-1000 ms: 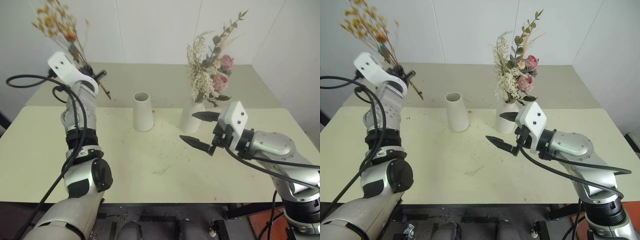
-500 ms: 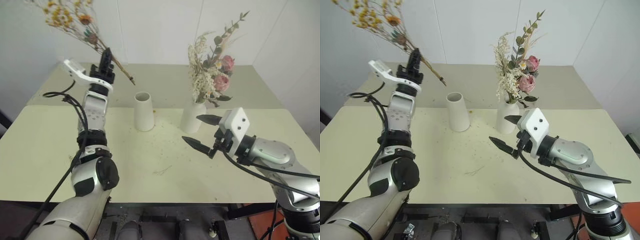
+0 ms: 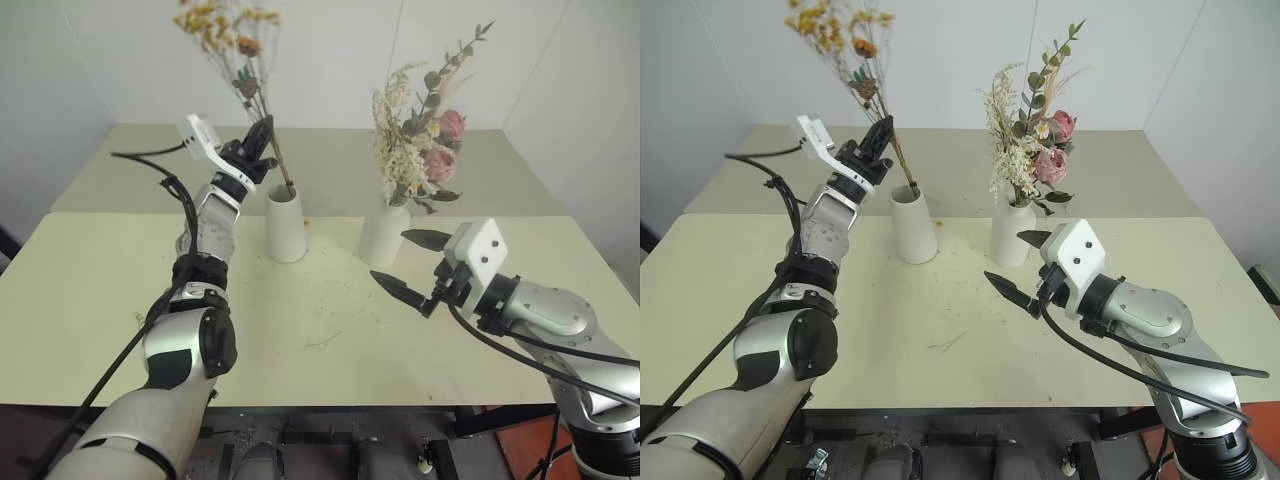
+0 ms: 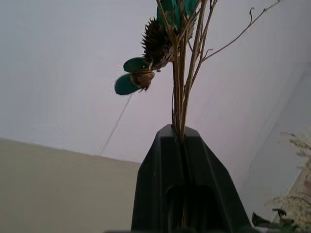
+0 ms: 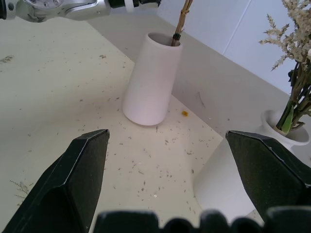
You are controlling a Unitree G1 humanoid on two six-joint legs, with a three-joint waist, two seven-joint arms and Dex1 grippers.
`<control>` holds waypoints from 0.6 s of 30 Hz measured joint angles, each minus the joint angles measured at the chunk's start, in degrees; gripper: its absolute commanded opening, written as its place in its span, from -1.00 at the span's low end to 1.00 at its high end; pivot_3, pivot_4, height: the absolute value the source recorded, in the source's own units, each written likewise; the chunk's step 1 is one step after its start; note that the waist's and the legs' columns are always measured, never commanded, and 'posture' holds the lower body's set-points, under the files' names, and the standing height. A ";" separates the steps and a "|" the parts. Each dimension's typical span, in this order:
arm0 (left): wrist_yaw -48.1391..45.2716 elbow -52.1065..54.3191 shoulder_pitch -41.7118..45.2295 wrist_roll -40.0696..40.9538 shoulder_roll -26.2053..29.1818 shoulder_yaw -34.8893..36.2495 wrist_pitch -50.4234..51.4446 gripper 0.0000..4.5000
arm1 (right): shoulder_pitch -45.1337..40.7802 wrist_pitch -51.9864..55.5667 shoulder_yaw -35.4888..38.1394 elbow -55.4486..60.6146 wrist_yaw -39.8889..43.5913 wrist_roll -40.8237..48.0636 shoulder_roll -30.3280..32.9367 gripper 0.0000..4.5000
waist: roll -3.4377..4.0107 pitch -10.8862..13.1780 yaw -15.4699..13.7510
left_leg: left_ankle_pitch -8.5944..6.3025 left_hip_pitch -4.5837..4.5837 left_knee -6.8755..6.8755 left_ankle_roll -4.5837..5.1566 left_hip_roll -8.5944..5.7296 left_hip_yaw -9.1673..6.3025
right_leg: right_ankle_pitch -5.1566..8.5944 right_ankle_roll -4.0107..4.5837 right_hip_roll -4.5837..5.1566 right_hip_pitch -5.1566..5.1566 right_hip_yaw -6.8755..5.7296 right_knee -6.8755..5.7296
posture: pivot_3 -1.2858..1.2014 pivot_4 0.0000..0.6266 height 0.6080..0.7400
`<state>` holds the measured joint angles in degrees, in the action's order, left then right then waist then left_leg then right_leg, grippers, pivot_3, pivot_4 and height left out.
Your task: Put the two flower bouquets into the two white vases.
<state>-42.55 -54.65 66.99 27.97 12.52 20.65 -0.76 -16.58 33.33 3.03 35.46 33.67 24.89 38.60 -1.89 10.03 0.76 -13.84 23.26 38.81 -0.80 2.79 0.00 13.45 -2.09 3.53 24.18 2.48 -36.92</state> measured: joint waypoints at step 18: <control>-2.91 3.03 -6.29 -5.91 -0.16 -5.17 -8.43 0.04 | -0.23 -0.04 -0.04 -0.28 0.19 -1.17 0.00 1.00 | 0.00 0.00 0.00 | 0.00 0.01 0.01 0.01 0.01 -0.01 | 0.00 0.00 0.00 0.01 0.01 -0.01 | 0.03 -0.52 1.00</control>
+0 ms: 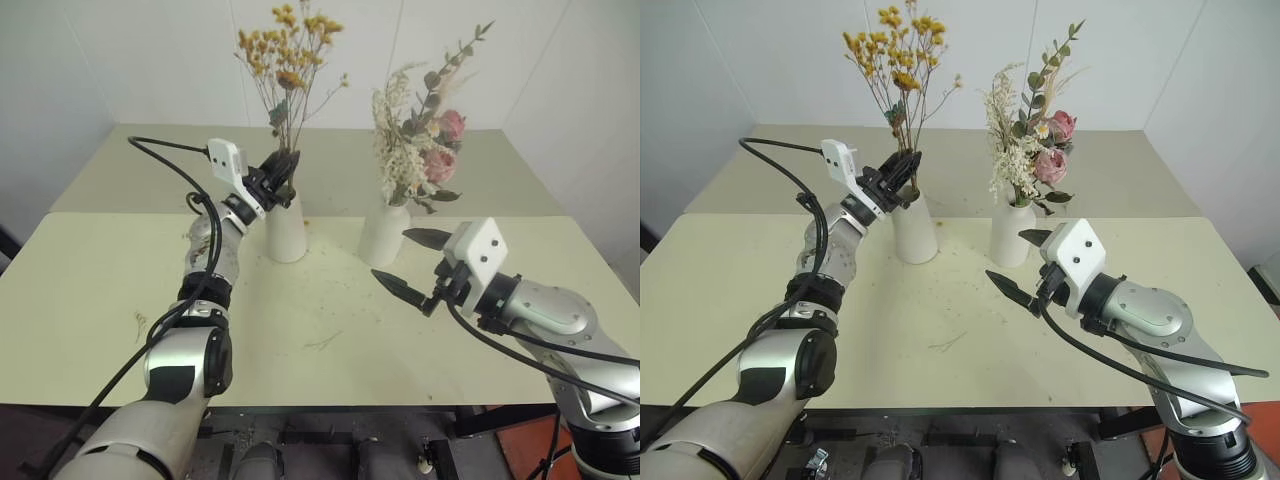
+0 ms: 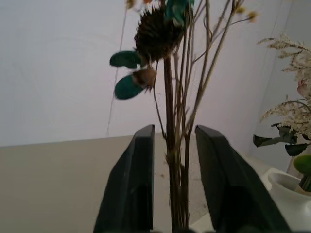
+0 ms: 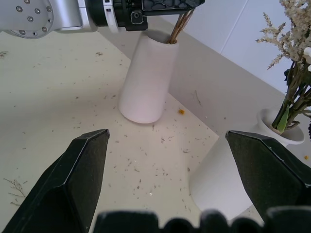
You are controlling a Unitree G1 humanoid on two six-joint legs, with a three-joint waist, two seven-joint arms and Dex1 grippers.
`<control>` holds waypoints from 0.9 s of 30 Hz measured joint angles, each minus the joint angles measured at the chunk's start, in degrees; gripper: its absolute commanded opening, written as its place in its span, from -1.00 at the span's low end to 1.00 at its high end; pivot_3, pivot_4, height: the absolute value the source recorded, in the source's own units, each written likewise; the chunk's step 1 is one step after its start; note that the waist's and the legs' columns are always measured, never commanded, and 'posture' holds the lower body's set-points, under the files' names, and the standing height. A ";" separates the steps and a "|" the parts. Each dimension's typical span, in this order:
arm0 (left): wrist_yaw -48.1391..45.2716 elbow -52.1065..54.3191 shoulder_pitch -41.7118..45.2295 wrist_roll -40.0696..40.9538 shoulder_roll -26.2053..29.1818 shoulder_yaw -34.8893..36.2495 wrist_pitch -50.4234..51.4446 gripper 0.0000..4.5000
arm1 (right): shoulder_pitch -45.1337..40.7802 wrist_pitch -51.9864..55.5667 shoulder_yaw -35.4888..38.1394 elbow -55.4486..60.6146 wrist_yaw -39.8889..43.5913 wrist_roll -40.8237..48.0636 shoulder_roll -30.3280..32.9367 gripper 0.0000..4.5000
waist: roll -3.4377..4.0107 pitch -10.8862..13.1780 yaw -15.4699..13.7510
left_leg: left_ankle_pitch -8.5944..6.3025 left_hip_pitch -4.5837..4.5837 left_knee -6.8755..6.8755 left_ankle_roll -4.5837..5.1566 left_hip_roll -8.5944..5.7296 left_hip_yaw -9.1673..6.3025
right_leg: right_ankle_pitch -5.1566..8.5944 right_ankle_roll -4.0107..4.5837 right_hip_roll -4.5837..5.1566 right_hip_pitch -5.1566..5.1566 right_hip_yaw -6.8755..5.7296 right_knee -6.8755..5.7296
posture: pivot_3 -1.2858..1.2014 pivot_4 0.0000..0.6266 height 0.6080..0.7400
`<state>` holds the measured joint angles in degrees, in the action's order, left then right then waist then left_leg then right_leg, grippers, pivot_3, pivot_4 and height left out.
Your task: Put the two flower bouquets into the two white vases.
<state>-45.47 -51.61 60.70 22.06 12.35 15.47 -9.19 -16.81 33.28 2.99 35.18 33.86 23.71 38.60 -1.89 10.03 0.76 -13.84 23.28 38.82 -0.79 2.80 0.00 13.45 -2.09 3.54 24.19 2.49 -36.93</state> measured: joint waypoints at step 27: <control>-11.61 53.70 -42.05 11.64 30.76 0.66 28.83 1.00 | 4.76 -0.96 8.74 -2.71 7.05 4.37 4.24 1.00 | 0.03 -0.02 -0.54 | 0.00 -0.11 -0.02 0.00 0.09 0.04 | 0.03 0.03 0.01 -0.06 -0.01 0.00 | 0.03 -0.52 1.00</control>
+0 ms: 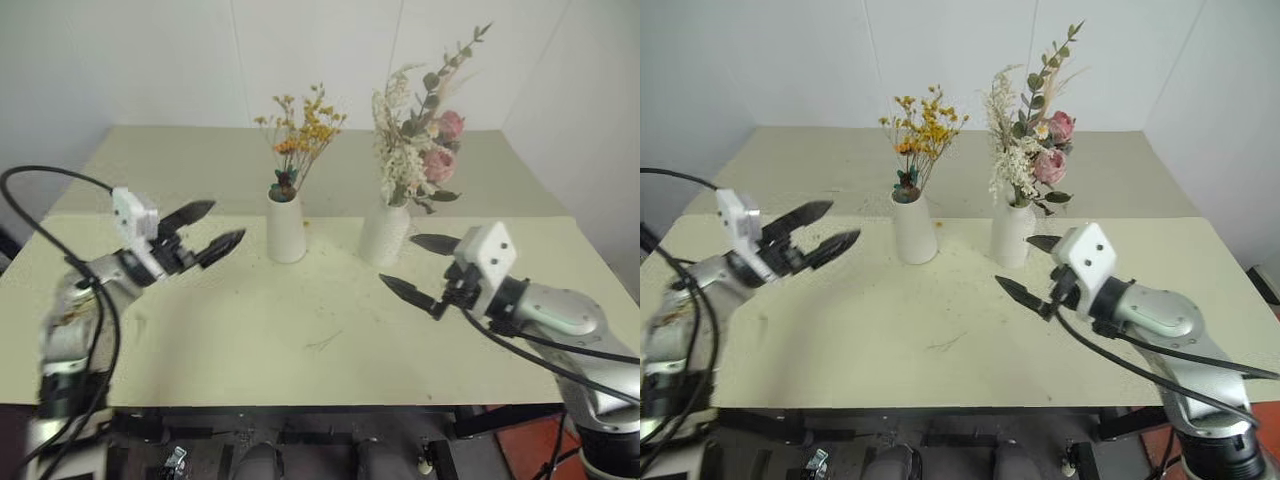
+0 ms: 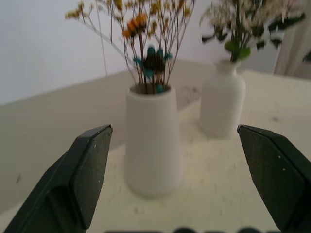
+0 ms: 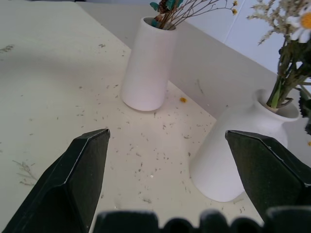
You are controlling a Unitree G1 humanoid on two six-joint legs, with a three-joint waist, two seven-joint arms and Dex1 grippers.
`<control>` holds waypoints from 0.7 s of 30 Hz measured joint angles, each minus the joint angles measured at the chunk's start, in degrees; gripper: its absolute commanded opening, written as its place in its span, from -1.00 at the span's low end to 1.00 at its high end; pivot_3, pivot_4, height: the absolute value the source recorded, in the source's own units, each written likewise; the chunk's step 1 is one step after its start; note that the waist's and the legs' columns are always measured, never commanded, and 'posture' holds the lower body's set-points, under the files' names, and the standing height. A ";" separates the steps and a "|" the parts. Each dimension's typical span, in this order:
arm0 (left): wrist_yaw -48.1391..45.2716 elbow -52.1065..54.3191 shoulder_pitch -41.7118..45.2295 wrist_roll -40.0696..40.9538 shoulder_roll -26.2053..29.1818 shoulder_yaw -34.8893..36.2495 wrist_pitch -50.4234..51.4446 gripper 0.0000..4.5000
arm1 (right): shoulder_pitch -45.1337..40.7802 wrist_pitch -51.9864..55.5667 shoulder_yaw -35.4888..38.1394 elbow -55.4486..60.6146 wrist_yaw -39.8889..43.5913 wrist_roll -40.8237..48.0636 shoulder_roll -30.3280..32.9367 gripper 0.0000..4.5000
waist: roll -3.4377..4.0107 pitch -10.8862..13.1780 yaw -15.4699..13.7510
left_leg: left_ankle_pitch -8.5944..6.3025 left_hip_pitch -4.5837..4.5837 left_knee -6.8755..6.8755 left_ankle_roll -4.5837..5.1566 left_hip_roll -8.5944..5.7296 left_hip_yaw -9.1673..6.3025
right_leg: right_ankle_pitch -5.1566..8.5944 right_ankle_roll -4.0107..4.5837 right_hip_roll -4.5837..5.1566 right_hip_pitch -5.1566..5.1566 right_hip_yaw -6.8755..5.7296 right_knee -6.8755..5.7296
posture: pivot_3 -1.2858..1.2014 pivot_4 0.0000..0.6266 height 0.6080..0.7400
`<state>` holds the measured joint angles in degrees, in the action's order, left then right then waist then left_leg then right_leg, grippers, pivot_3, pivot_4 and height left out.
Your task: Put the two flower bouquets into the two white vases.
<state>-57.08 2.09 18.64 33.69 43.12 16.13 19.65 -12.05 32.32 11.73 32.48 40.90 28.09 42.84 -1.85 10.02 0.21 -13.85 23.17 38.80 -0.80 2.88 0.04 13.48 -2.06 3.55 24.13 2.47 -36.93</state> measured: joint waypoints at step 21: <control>-6.57 1.62 2.69 1.96 9.62 4.54 2.42 1.00 | 15.28 0.42 24.00 -7.06 13.01 0.26 14.88 1.00 | -0.01 -0.01 0.44 | 0.00 -0.06 -0.02 0.01 0.03 0.09 | 0.03 0.02 -0.03 0.00 0.07 -0.06 | 0.03 -0.52 1.00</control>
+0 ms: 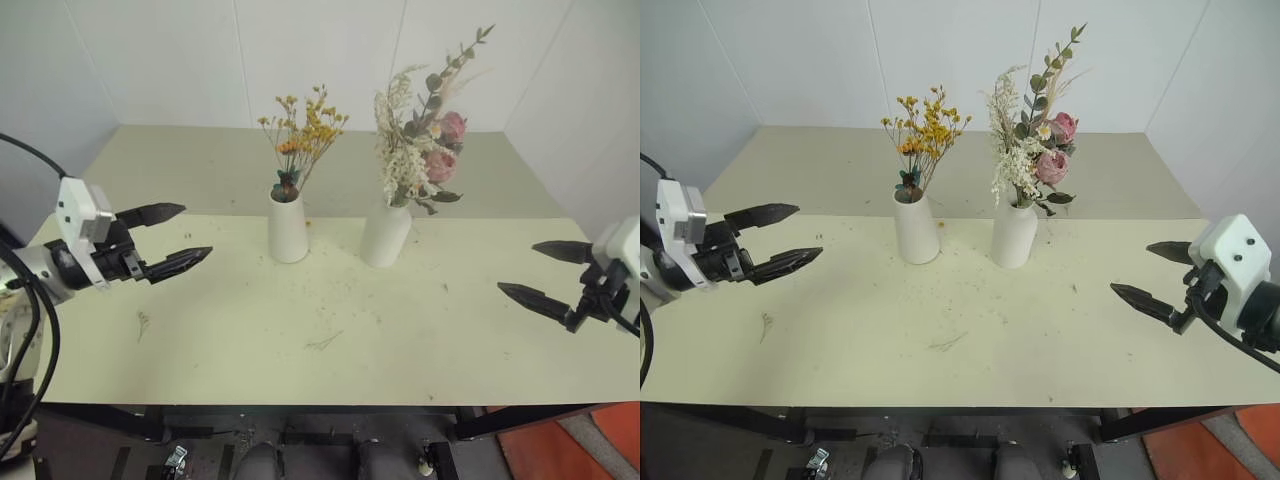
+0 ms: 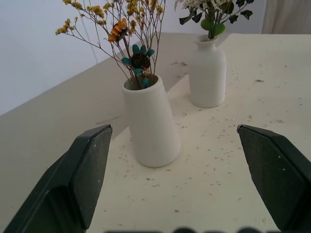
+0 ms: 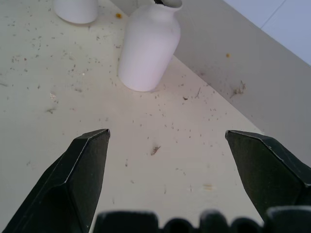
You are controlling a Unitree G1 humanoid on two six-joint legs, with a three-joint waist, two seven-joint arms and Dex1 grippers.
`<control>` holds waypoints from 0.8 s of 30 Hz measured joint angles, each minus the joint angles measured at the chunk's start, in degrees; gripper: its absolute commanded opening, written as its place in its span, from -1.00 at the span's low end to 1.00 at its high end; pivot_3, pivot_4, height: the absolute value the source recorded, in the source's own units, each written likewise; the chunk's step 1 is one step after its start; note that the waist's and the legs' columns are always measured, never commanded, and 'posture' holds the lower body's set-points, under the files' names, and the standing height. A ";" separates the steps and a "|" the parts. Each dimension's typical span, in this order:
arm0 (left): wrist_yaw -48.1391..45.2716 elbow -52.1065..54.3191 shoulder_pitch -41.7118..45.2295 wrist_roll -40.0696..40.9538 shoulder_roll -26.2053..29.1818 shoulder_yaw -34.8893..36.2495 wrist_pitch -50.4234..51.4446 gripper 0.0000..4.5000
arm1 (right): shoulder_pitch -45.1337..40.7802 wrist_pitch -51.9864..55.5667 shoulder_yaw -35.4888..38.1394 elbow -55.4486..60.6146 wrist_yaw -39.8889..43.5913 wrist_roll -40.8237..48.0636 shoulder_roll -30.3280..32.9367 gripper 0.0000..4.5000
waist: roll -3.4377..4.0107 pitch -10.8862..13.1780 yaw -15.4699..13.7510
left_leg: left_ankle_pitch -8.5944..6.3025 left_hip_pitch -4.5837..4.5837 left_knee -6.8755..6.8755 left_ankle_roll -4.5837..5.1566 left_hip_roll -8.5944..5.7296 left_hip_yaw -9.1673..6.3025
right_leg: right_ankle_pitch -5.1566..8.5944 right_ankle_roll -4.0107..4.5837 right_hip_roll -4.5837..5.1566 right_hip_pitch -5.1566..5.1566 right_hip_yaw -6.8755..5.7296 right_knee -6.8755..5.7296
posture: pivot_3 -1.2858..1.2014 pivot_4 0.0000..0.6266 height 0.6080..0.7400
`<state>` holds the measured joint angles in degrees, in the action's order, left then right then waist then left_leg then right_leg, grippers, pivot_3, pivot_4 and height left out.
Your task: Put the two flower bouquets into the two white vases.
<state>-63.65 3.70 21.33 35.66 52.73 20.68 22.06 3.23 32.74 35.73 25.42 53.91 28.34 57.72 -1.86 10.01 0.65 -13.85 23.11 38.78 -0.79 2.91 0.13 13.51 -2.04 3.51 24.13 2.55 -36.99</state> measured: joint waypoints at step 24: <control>-4.65 4.78 -2.91 0.74 7.05 0.51 8.72 1.00 | 2.24 -0.36 -8.35 1.05 -2.34 -1.74 -5.59 1.00 | -0.03 -0.01 0.17 | 0.00 -0.01 -0.01 0.00 0.01 0.02 | 0.01 -0.01 -0.01 0.04 0.03 -0.02 | 0.03 -0.52 1.00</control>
<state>-68.30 8.48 18.42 36.39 59.79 21.18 30.78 5.46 32.38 27.38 26.46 51.57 26.61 52.13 -1.89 9.99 0.82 -13.85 23.10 38.77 -0.79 2.92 0.15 13.52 -2.04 3.51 24.17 2.58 -37.01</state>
